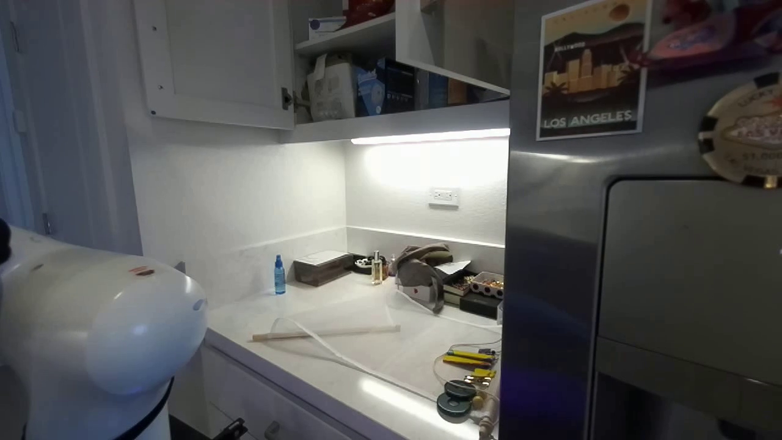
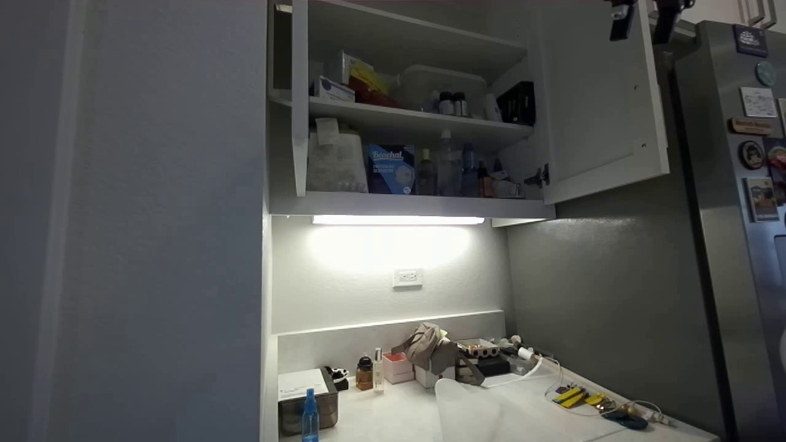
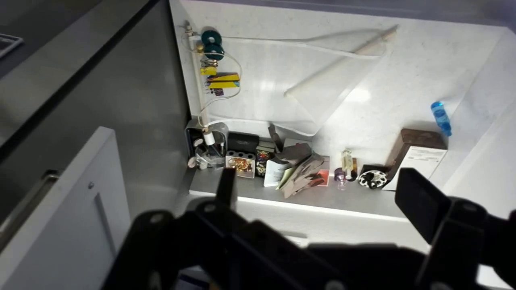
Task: Open the left and right cabinet doors, then close the right and left cabinet doors
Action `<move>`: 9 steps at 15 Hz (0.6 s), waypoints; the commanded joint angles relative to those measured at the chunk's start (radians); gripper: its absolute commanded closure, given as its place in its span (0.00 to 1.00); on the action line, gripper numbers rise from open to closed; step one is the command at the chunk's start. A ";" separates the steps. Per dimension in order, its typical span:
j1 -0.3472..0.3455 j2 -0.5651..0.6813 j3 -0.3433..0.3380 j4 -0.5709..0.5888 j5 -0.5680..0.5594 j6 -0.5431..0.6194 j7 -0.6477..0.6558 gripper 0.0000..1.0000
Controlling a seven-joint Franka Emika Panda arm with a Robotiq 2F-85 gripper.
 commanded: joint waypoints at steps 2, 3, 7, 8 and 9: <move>-0.031 -0.087 -0.072 -0.073 -0.081 0.047 -0.052 0.00; -0.031 -0.104 -0.089 -0.091 -0.097 0.060 -0.057 0.00; -0.035 -0.164 -0.142 -0.166 -0.173 0.157 -0.084 0.00; -0.038 -0.173 -0.153 -0.181 -0.190 0.181 -0.090 0.00; -0.043 -0.186 -0.161 -0.192 -0.208 0.201 -0.094 0.00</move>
